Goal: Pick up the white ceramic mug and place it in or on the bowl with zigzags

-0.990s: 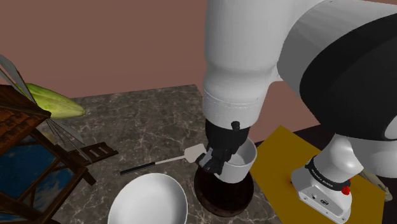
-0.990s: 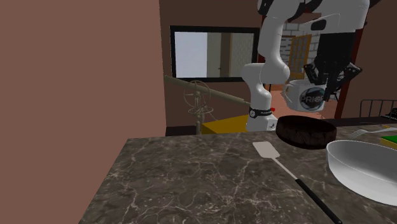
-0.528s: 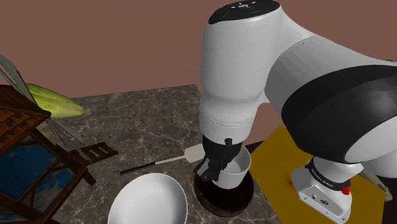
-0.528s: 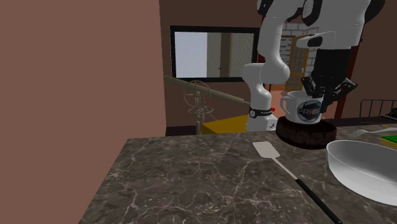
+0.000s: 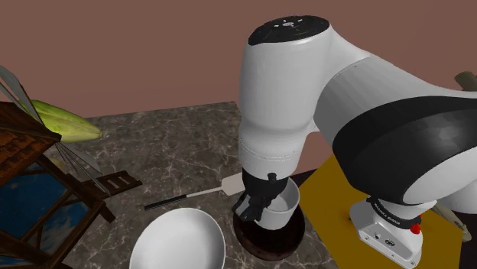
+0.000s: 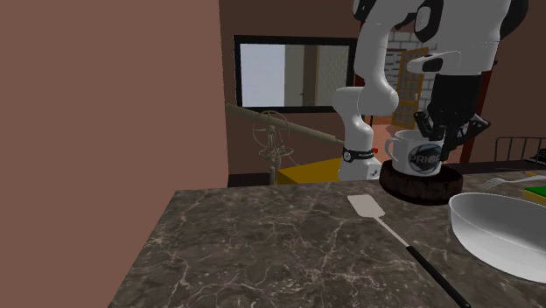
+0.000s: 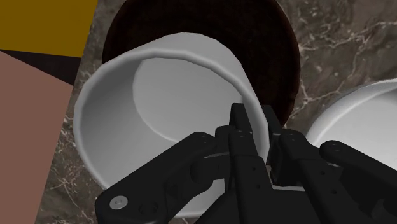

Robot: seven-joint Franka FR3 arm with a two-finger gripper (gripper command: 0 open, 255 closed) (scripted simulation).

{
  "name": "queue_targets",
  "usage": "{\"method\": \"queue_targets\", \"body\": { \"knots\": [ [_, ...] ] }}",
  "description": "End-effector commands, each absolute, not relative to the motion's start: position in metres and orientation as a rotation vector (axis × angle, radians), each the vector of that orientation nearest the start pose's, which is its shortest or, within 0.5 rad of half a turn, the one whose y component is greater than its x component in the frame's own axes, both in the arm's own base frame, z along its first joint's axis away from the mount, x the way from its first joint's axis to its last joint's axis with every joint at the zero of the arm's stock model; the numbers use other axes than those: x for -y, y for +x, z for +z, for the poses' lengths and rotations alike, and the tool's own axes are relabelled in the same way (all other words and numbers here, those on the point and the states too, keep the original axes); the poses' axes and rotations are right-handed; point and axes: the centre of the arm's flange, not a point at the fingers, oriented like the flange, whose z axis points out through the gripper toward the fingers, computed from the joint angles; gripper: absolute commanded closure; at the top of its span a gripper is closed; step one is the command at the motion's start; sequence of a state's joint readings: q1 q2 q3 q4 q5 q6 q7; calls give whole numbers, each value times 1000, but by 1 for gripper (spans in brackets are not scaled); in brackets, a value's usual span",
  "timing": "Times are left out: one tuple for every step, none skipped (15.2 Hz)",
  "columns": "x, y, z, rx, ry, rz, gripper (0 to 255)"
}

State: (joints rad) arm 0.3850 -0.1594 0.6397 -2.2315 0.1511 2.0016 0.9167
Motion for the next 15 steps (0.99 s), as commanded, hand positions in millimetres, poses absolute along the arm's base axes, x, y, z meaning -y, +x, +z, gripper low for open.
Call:
{"method": "queue_targets", "body": {
  "knots": [
    [-427, 243, 417, 43, -3197, 140, 255],
    [-427, 243, 417, 43, -3197, 140, 0],
    [-427, 243, 417, 43, -3197, 140, 0],
    [-427, 243, 417, 43, -3197, 140, 0],
    [-427, 243, 417, 43, -3197, 140, 0],
    [-427, 243, 417, 43, -3197, 140, 0],
    [-427, 243, 417, 43, -3197, 140, 0],
    [-428, 244, 430, 43, -3197, 140, 0],
    [-429, 245, 443, 43, -3197, 140, 0],
    [-430, 246, 456, 43, -3197, 140, 0],
    [-430, 247, 467, 43, -3197, 140, 0],
    [-430, 247, 467, 43, -3197, 140, 0],
    [-430, 247, 467, 43, -3197, 140, 0],
    [-430, 247, 467, 43, -3197, 140, 0],
    [-430, 247, 467, 43, -3197, 140, 0]
  ]
}}
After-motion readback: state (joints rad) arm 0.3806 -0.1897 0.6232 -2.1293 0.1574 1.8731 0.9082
